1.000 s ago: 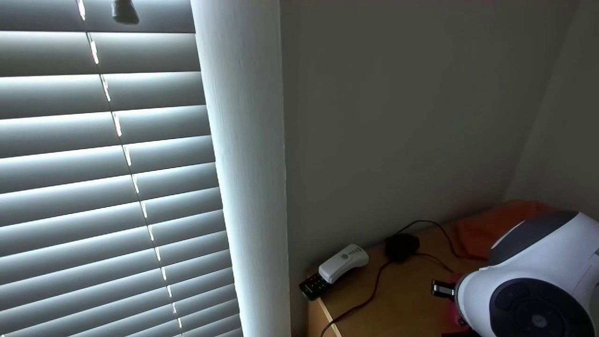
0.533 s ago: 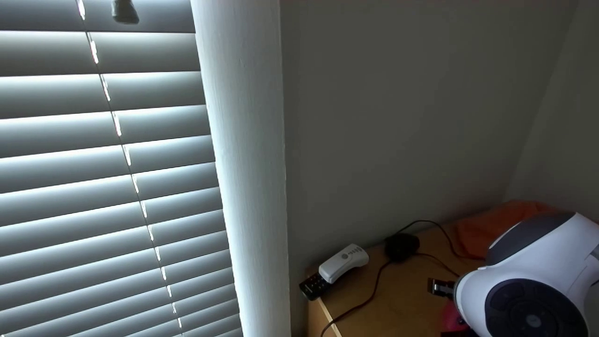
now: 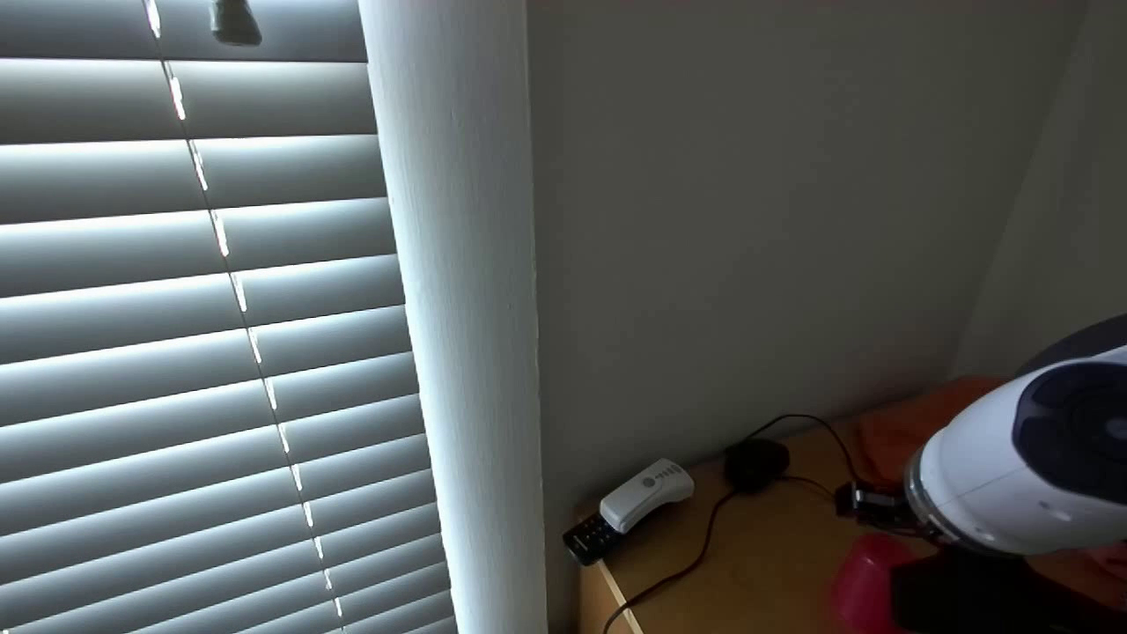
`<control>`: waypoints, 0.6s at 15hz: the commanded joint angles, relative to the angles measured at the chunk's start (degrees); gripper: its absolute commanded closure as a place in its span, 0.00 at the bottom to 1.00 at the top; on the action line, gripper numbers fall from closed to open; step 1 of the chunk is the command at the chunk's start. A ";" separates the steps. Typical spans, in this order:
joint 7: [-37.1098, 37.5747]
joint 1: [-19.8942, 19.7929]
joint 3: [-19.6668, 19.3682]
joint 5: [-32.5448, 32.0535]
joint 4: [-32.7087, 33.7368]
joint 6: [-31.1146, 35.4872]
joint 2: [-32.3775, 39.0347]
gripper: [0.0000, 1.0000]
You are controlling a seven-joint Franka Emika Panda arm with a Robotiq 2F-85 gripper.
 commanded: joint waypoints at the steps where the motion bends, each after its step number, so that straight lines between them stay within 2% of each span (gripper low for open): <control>1: -4.34 -0.83 -0.77 2.51 -1.26 1.09 -1.78 0.00; 3: -9.22 -1.89 -1.73 4.89 -3.38 2.27 -4.74 0.00; 6: -9.76 -1.93 -1.74 5.18 -4.57 2.33 -6.01 0.00; 9: -14.53 -3.79 -3.69 13.07 -5.66 -1.19 -6.56 0.00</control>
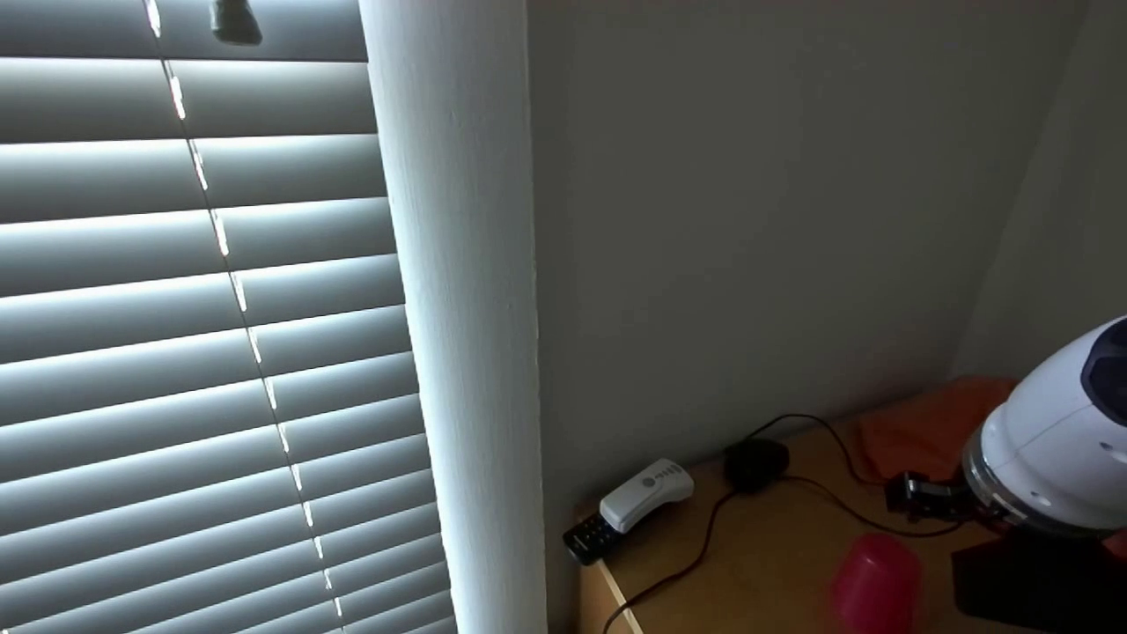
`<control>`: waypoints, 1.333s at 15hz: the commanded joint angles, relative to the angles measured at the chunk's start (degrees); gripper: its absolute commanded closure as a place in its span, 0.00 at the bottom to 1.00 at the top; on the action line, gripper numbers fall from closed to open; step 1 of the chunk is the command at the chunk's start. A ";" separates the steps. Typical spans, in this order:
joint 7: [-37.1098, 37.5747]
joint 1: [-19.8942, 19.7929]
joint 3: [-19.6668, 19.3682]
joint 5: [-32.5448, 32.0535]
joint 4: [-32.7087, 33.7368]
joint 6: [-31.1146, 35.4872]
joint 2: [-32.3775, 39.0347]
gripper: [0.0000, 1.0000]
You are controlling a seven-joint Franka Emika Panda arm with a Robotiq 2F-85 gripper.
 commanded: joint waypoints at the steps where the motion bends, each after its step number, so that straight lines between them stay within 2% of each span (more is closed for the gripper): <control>1: -5.75 -1.67 -2.88 8.39 -1.55 -3.09 -1.01 0.00; 7: -18.37 -5.82 -8.37 24.60 -2.01 -1.56 -0.65 0.00; 11: -25.89 -6.95 -9.84 34.22 -1.72 -2.43 -0.76 0.00; 18: -37.50 -7.44 -10.65 45.26 -0.79 2.35 3.99 0.00; 20: -38.90 -7.22 -10.98 46.32 -0.23 3.34 5.31 0.00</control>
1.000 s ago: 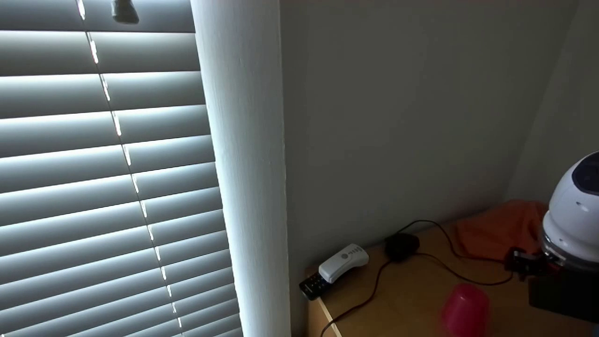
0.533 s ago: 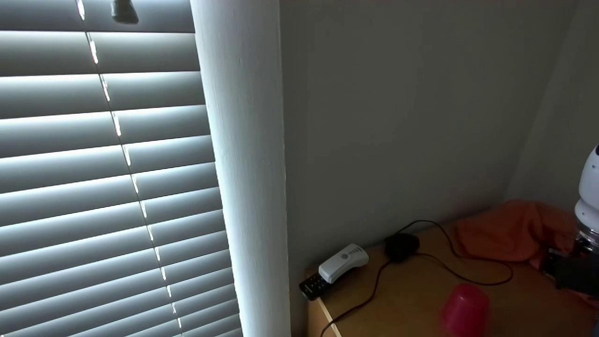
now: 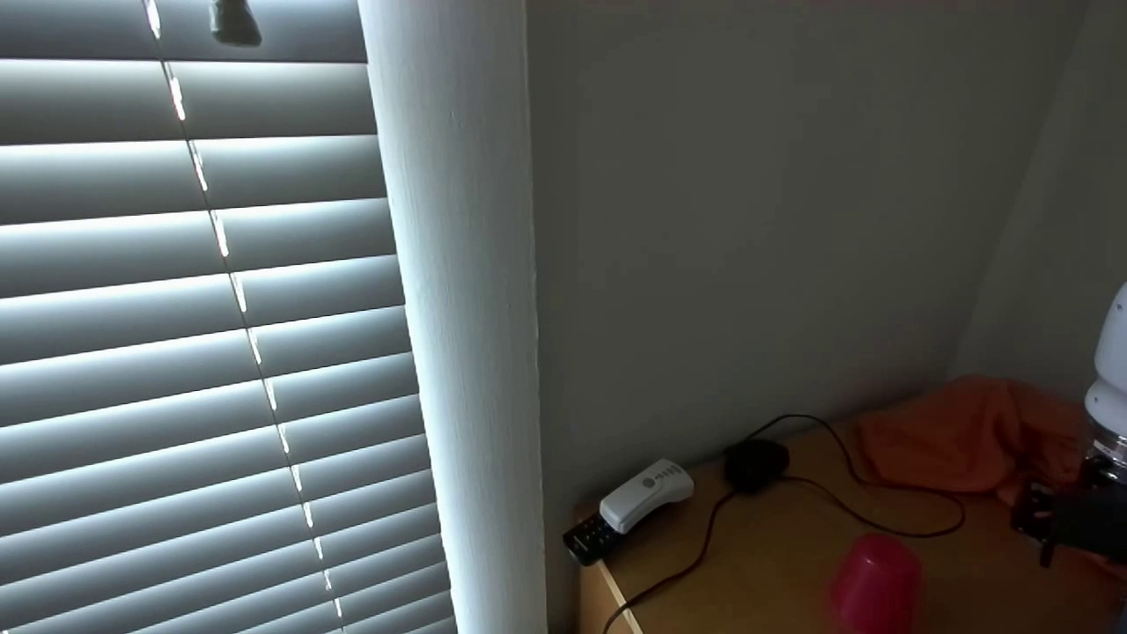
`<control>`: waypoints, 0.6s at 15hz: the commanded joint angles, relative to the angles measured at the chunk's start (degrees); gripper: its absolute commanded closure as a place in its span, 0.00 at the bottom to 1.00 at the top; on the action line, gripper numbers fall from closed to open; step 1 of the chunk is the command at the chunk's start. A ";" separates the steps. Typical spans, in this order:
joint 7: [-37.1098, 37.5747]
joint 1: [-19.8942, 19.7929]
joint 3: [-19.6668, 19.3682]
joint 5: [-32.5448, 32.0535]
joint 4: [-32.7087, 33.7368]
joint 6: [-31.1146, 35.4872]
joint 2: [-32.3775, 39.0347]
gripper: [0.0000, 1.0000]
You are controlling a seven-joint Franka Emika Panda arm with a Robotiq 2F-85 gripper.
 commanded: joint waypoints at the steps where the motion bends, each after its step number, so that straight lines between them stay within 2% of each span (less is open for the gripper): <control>1: -3.09 0.06 -1.03 2.61 0.50 4.43 2.59 0.00; 4: -1.58 1.07 -1.75 1.47 1.05 9.83 4.30 0.00; 6: -3.58 1.83 -1.51 3.52 1.79 11.54 6.30 0.00; 7: -3.69 0.33 0.22 3.62 2.12 12.42 7.44 0.00; 9: -2.44 0.64 0.46 2.60 3.03 13.26 9.01 0.00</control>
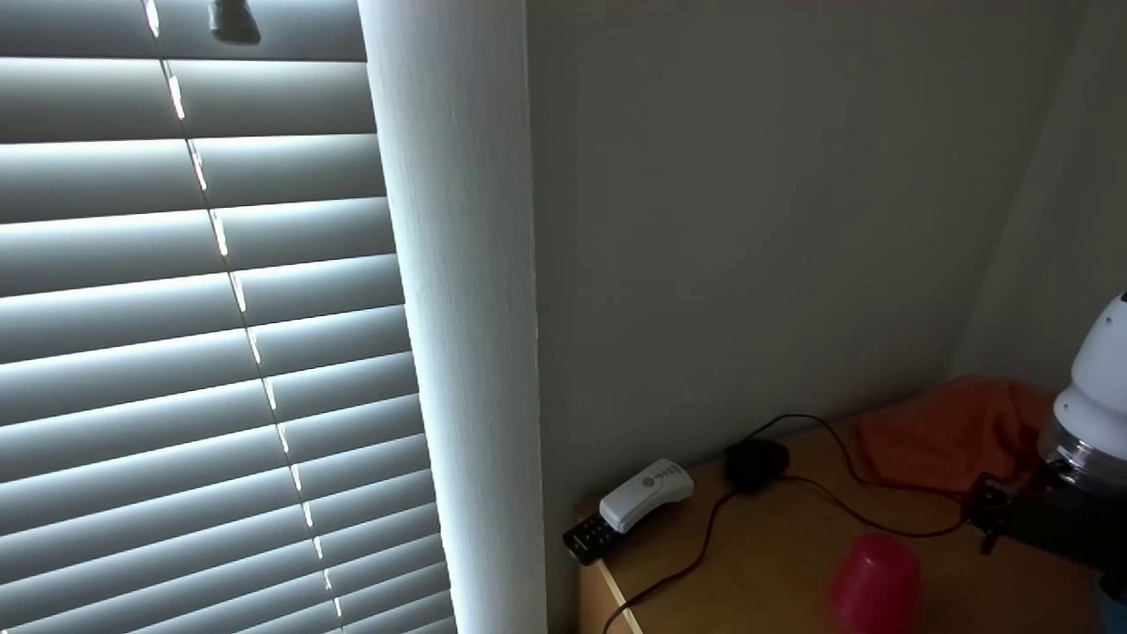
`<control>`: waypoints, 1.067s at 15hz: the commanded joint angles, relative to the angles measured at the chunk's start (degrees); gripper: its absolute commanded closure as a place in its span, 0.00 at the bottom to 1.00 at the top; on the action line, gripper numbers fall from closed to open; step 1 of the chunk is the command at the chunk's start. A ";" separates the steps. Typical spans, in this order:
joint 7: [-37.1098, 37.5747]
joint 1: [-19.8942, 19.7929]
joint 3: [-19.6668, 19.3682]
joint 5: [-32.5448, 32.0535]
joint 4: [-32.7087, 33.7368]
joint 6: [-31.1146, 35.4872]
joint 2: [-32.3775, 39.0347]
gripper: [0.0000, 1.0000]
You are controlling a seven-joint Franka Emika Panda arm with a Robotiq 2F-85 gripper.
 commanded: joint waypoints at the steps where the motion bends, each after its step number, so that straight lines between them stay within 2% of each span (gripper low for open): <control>1: -1.10 -0.27 1.61 2.74 1.70 2.21 3.79 0.00; 3: 2.69 1.02 0.49 -0.88 3.15 2.54 4.82 0.00; 10: 2.85 3.26 0.52 -2.61 5.37 4.81 4.63 0.00; 14: 5.46 3.85 0.69 0.29 5.98 3.28 4.17 0.00; 16: 7.89 2.92 1.86 5.48 5.13 1.89 2.79 0.00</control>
